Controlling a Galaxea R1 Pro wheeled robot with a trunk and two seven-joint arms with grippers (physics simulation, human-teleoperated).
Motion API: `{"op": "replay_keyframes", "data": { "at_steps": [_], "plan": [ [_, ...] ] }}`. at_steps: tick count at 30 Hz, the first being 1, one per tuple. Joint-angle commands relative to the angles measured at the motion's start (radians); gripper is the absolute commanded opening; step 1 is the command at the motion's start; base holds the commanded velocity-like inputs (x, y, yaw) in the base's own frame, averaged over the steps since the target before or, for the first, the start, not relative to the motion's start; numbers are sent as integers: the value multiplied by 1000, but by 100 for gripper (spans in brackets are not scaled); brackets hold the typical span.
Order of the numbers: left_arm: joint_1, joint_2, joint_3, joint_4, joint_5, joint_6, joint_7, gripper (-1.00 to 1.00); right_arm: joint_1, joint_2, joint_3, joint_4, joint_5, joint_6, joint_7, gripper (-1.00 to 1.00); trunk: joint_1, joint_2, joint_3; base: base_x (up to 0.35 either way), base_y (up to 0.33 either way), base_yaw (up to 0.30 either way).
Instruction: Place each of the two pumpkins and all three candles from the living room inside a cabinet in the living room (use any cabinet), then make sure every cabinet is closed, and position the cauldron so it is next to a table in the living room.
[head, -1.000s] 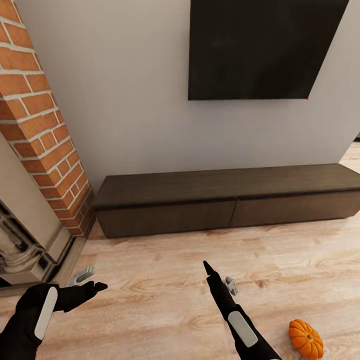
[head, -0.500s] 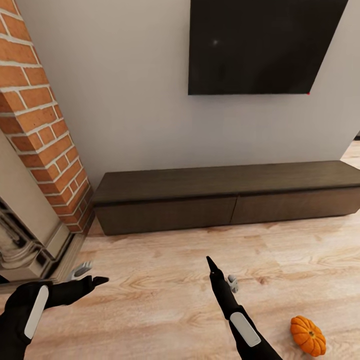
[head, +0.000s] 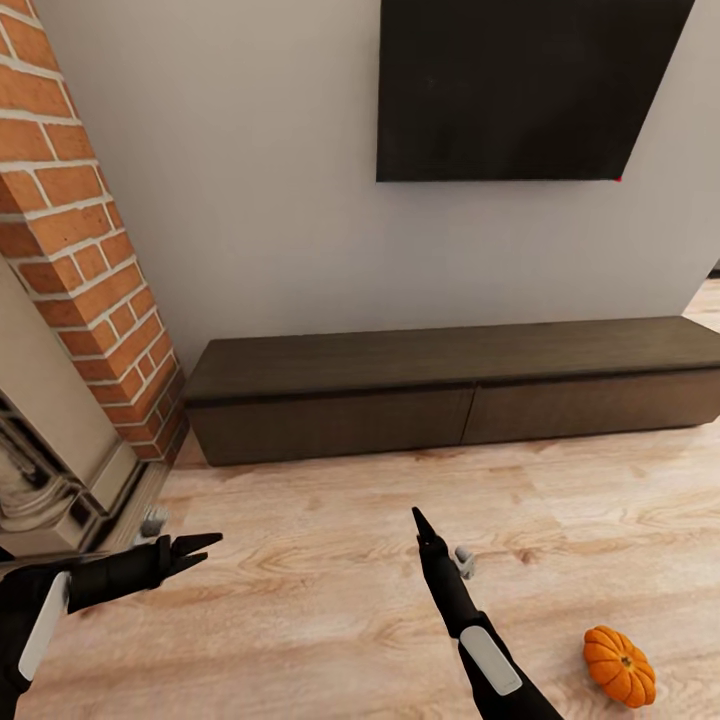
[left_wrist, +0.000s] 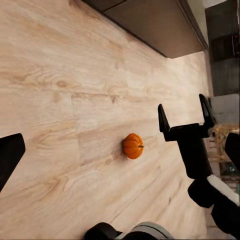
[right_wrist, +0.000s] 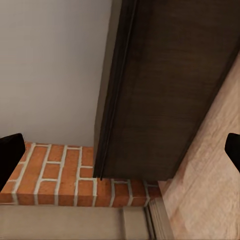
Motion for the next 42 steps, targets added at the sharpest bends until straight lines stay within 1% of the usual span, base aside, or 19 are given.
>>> {"op": "replay_keyframes", "data": {
  "at_steps": [1, 3, 6, 11, 15, 17, 19, 23, 24, 26, 27, 30, 35, 38, 39, 42],
  "plan": [
    [0, 1, 0, 1, -1, -1, -21, 100, 1, 0, 0, 0, 0, 0, 6, 100, 0, 0, 0, 0, 0, 0],
    [1, 2, 1, 3, -4, -2, -70, 100, 2, -1, -1, 0, 1, 2, 36, 100, 4, -7, -3, 0, 0, 0],
    [1, 2, 6, 6, -1, -2, -98, 100, 2, -1, -1, 0, 1, 4, 75, 100, 15, -28, -13, 0, 0, 0],
    [1, 0, 9, 9, 6, -2, -107, 100, 2, -1, -1, 0, 0, 5, 93, 100, 35, -63, -28, 0, 0, 0],
    [1, -1, 10, 10, 7, -3, -109, 100, 1, -1, -1, 0, -2, 8, 136, 100, 50, -91, -41, 0, 0, 0],
    [1, -2, 10, 11, 8, -3, -110, 100, 1, -2, -2, 1, -10, 10, 167, 100, 58, -105, -47, 0, 0, 0],
    [1, -3, 11, 11, 8, -3, -111, 100, 1, -6, -2, 1, -29, 12, 181, 100, 65, -119, -53, 0, 0, 0],
    [1, -3, 11, 11, 8, -3, -111, 100, 1, -6, -2, 1, -29, 12, 181, 100, 81, -147, -66, 0, 0, 0],
    [1, -3, 11, 11, 9, -3, -111, 100, 1, -7, -1, 2, -36, 12, 183, 100, 84, -154, -69, 0, 0, 0],
    [2, -4, 11, 11, 9, -3, -111, 100, 1, -12, -1, 2, -87, 22, 188, 100, 92, -168, -75, 0, 0, 0],
    [2, -4, 11, 12, 9, -3, -111, 100, 1, -14, -1, 2, -104, 27, 188, 100, 96, -175, -78, 0, 0, 0],
    [2, -4, 11, 12, 9, -3, -111, 100, 1, -15, -1, 3, -125, 35, 189, 100, 107, -196, -88, 0, 0, 0],
    [2, -6, 10, 13, 9, -3, -114, 100, 1, -16, -1, 4, -136, 39, 187, 100, 110, -198, -107, 0, 0, 0],
    [2, -6, 10, 21, 7, -4, -150, 100, 1, -16, -1, 4, -137, 40, 187, 100, 111, -199, -119, 0, 0, 0],
    [2, -6, 10, 30, 4, -5, -178, 100, 1, -16, -2, 10, -138, 40, 186, 100, 112, -199, -122, 0, 0, 0],
    [2, -5, 11, 41, 1, -6, -200, 100, 1, -16, -4, 27, -140, 40, 186, 100, 113, -200, -134, 0, 0, 0]
  ]
}}
